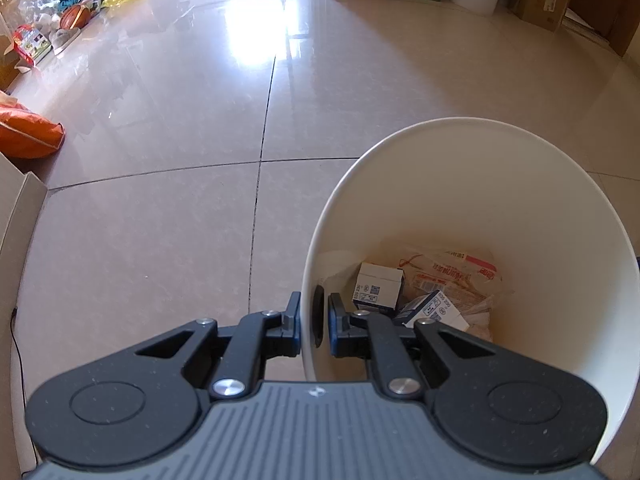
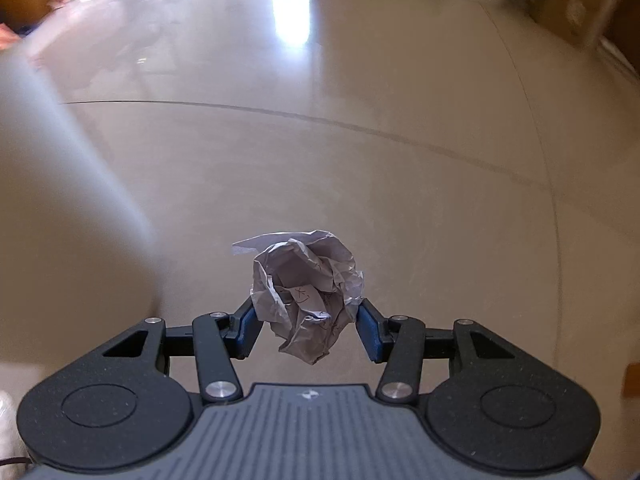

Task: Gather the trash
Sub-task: 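Carry the crumpled paper over the bin and release it, then lower the bin to the floor with the left gripper and release it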

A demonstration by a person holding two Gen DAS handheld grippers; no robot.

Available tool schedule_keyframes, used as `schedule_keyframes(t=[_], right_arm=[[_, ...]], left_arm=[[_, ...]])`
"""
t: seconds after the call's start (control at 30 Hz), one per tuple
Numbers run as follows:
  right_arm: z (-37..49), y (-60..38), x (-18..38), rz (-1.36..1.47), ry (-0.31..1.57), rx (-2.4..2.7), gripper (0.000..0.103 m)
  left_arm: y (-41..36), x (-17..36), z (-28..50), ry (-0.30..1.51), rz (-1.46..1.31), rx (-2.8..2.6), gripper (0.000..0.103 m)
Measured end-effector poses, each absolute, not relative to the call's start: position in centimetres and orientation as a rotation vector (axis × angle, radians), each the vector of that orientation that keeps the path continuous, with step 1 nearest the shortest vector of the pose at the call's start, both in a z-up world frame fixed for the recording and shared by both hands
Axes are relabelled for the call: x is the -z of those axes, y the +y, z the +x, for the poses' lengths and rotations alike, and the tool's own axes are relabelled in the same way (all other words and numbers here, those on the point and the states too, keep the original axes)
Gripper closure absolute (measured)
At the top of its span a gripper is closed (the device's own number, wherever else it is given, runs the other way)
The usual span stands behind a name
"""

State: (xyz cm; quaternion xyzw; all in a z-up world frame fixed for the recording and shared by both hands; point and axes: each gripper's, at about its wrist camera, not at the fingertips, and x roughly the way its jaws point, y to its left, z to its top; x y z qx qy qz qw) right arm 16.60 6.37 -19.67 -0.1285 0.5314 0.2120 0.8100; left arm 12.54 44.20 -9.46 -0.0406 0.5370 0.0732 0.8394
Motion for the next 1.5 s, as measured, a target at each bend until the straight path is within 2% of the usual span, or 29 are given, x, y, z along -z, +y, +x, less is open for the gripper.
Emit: schedule_keyframes(t=[0.27, 0.4, 0.53, 0.57, 0.67, 0.7, 0.77, 1.33, 1.4, 1.43, 1.47, 1.5], right_arm=[[12.8, 10.8, 6.5, -0.275, 1.021, -0.707, 0.047], [11.6, 14.1, 3.0, -0.296, 0.951, -0.837, 0.046], [10.7, 16.3, 3.1, -0.313, 0.934, -0.908, 0.042], [10.6, 16.7, 3.4, -0.318, 0.933, -0.914, 0.037], [10.4, 17.1, 4.2, -0.341, 0.928, -0.891, 0.01], [10.3, 16.8, 4.4, -0.335, 0.918, -0.883, 0.004], [9.8, 16.5, 4.3, -0.307, 0.92, -0.874, 0.0], [10.1, 15.3, 4.4, -0.221, 0.985, -0.801, 0.0], [9.9, 15.6, 4.5, -0.217, 1.003, -0.8, 0.0], [9.8, 15.7, 4.5, -0.216, 1.008, -0.795, 0.0], [9.7, 15.9, 4.5, -0.219, 1.013, -0.792, 0.0], [9.6, 16.2, 4.5, -0.222, 1.02, -0.79, 0.0]], left_arm=[[44.1, 9.4, 12.5, 1.134, -0.078, -0.153, 0.093], [44.2, 9.3, 12.5, 1.134, -0.085, -0.151, 0.093], [44.3, 9.3, 12.4, 1.133, -0.084, -0.149, 0.093], [44.3, 9.3, 12.4, 1.132, -0.084, -0.148, 0.093], [44.3, 9.3, 12.4, 1.13, -0.086, -0.145, 0.093], [44.4, 9.3, 12.4, 1.13, -0.086, -0.144, 0.093], [44.3, 9.3, 12.4, 1.13, -0.085, -0.144, 0.093], [43.9, 9.7, 12.6, 1.137, -0.072, -0.15, 0.092], [43.9, 9.7, 12.6, 1.144, -0.074, -0.151, 0.085], [43.9, 9.6, 12.6, 1.147, -0.082, -0.145, 0.075], [43.9, 9.6, 12.6, 1.147, -0.086, -0.14, 0.061], [43.8, 9.5, 12.5, 1.144, -0.084, -0.143, 0.054]])
